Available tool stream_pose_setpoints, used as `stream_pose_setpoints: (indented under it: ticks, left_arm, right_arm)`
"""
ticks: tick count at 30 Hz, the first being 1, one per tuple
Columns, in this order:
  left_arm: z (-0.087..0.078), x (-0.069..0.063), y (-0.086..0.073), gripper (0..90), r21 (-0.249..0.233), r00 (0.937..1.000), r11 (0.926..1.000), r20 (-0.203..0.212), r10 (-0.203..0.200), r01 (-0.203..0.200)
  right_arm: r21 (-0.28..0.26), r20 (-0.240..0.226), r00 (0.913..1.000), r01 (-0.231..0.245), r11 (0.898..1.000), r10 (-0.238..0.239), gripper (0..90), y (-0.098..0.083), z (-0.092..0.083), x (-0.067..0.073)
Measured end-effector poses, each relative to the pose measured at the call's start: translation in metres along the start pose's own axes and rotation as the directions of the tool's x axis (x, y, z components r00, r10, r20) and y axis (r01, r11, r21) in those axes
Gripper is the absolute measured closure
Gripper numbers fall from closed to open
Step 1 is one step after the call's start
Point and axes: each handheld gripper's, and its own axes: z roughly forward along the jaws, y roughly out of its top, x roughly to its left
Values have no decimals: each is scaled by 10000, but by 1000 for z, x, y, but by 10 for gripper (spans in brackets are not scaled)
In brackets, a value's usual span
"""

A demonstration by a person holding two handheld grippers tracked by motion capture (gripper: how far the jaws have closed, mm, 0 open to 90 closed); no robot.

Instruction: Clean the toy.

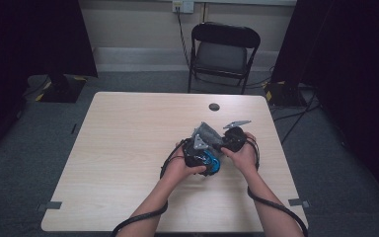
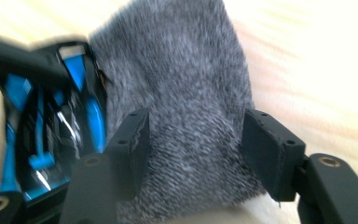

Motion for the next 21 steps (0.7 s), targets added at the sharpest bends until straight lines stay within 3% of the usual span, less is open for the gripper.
stream_pose_setpoints:
  ticks: [5,11,14,21]
  left_arm:
    - [0,1,1,0,68,10000,10000,66,5,-5]
    - [0,2,-1,0,-133,9998,9998,139,-166,168]
    - [0,1,-1,0,-109,9998,9998,116,-138,139]
    - [0,2,0,0,-104,9998,9997,64,-208,209]
  right_arm:
    - [76,-98,9999,132,9999,-132,379,-10,11,0]
    - [238,4,9963,855,9960,-856,411,-4,23,5]
    - [209,100,9898,1419,9897,-1422,482,-2,27,10]
    - [145,-478,9750,2181,9758,-2172,693,0,28,14]
